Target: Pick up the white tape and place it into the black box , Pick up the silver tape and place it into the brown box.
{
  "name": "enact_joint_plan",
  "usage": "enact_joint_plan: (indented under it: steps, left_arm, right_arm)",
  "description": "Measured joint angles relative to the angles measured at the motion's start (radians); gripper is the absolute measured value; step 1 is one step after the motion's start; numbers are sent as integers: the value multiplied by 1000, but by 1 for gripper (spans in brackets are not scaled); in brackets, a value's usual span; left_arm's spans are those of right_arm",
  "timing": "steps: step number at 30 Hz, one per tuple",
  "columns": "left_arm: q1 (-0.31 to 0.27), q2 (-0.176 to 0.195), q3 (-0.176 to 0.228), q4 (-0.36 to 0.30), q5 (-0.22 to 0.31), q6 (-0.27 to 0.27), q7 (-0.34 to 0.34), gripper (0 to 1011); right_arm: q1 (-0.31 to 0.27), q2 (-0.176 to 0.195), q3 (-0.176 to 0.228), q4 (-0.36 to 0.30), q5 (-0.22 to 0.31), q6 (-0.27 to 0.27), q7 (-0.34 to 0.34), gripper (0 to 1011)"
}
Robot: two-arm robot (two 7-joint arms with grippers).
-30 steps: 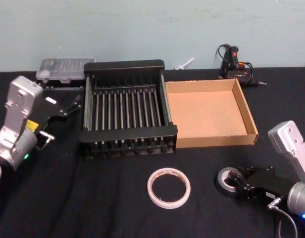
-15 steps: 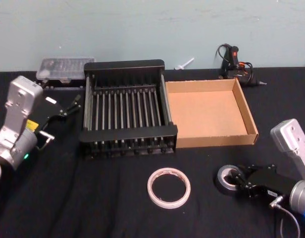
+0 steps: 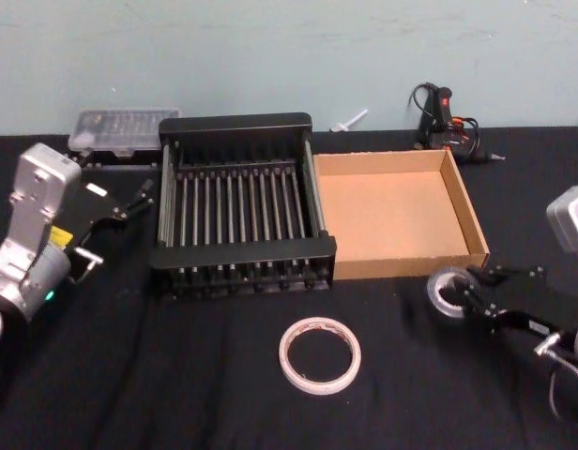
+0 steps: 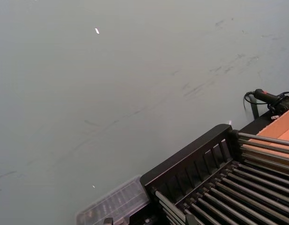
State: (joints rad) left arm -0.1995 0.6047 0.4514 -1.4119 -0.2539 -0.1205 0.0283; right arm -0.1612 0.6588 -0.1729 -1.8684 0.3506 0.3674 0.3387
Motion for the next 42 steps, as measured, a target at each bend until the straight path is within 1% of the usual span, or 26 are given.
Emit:
enact_joint_plan:
  steps: [7,14,17,22,26,27,29,32,39,42]
  left_arm:
    - [0,0,0,0,0,0,0,1001]
    - [0,0,0,0,0,0,0,1001]
    - [0,0,0,0,0,0,0,1001]
    - [0,0,0,0,0,0,0,1001]
    - [0,0,0,0,0,0,0,1001]
    - [0,0,0,0,0,0,0,1001]
    - [0,0,0,0,0,0,0,1001]
    - [0,0,0,0,0,0,0,1001]
    - [0,0,0,0,0,0,0,1001]
    - [0,0,0,0,0,0,0,1001]
  right_arm:
    - [51,-6,2,8,-21,-2,-2,197]
    - [125,-31,-22,44,-48,4,0,197]
    - [172,-50,-40,71,-63,7,2,197]
    - [222,-73,-58,108,-79,11,4,197]
    - [264,-98,-72,151,-94,15,3,197]
    - [282,-109,-78,172,-101,17,1,197]
    - [299,-120,-82,191,-106,18,-1,197]
    - [346,-154,-94,255,-121,19,-9,197]
    - [416,-206,-118,360,-142,17,-8,197]
    - [452,-236,-130,422,-151,12,-6,197]
